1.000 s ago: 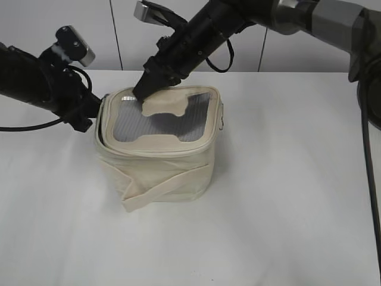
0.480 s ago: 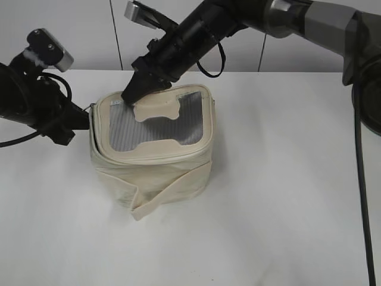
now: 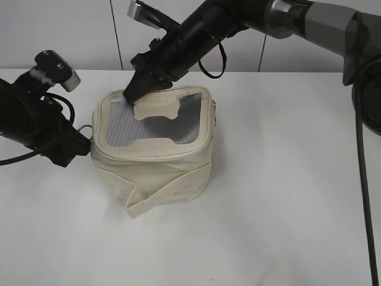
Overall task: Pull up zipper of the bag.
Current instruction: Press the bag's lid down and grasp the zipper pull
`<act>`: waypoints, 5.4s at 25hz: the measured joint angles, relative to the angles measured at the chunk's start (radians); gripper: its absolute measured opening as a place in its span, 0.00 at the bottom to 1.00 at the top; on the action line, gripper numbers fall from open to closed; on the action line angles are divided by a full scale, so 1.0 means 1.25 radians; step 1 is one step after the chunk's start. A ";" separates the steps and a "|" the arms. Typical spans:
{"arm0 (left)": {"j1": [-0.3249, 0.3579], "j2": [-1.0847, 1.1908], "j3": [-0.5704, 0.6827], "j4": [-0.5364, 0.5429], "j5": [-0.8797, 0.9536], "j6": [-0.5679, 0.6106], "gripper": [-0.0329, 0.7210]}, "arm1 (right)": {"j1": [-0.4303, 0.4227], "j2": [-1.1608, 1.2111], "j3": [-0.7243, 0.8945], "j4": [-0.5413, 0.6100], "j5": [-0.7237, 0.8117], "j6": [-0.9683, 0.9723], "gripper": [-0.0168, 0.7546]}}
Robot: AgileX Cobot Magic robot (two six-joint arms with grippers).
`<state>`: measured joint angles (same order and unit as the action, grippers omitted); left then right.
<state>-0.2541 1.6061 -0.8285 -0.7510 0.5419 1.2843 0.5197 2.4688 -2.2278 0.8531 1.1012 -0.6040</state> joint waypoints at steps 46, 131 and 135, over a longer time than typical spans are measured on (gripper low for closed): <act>0.144 -0.186 0.113 -0.269 0.024 0.244 0.68 | -0.008 0.000 0.002 0.003 -0.029 0.032 0.08; 0.025 0.015 0.038 -0.355 -0.146 0.307 0.06 | -0.010 0.000 0.002 -0.013 -0.053 0.031 0.07; 0.025 -0.043 0.038 -0.198 -0.137 0.143 0.06 | -0.010 0.000 0.002 -0.013 -0.053 0.033 0.07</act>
<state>-0.2234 1.5525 -0.7809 -0.9980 0.3705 1.4628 0.5072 2.4688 -2.2247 0.8366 1.0353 -0.5628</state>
